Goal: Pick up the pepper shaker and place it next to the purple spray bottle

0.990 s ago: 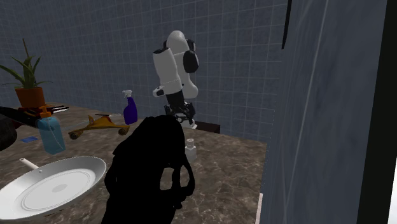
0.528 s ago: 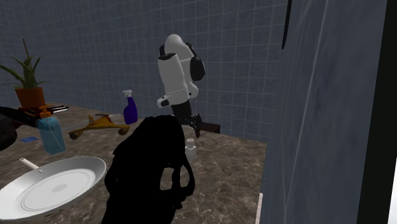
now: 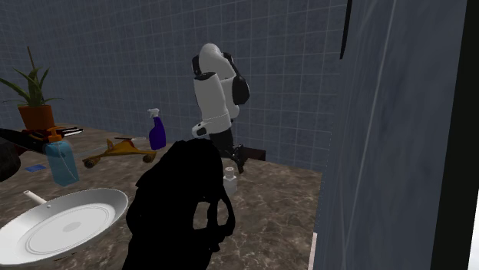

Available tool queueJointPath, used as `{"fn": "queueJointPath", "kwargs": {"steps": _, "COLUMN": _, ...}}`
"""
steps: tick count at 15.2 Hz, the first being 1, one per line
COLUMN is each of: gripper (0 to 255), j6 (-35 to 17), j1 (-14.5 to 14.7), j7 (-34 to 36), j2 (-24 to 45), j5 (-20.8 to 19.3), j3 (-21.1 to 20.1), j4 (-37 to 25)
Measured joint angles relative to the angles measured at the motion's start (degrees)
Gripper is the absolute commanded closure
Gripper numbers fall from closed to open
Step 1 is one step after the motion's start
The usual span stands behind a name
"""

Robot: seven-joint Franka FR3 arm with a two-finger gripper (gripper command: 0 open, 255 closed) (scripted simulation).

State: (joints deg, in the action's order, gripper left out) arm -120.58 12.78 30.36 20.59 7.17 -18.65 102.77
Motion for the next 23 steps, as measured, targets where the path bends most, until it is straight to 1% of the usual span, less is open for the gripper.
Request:
{"fn": "queueJointPath", "kwargs": {"steps": 6, "gripper": 0, "j6": -0.5, "j1": 0.1, "j7": 0.2, "j2": -0.1, "j5": 0.0, "j3": 0.0, "j4": 0.3}}
{"fn": "queueJointPath", "kwargs": {"steps": 7, "gripper": 255, "j6": -0.8, "j1": 0.0, "j7": 0.1, "j2": -0.1, "j5": 0.0, "j3": 0.0, "j4": 0.6}}
{"fn": "queueJointPath", "kwargs": {"steps": 15, "gripper": 255, "j6": -0.4, "j1": -0.2, "j7": -0.5, "j2": -0.9, "j5": 0.4, "j3": -0.2, "j4": 1.4}}
{"fn": "queueJointPath", "kwargs": {"steps": 17, "gripper": 255, "j6": -0.2, "j1": -0.1, "j7": -0.1, "j2": -0.3, "j5": 0.1, "j3": 0.0, "j4": 0.4}}
{"fn": "queueJointPath", "kwargs": {"steps": 23, "gripper": 255, "j6": 2.9, "j1": 0.1, "j7": 0.3, "j2": -0.5, "j5": 0.3, "j3": -0.3, "j4": -1.0}}
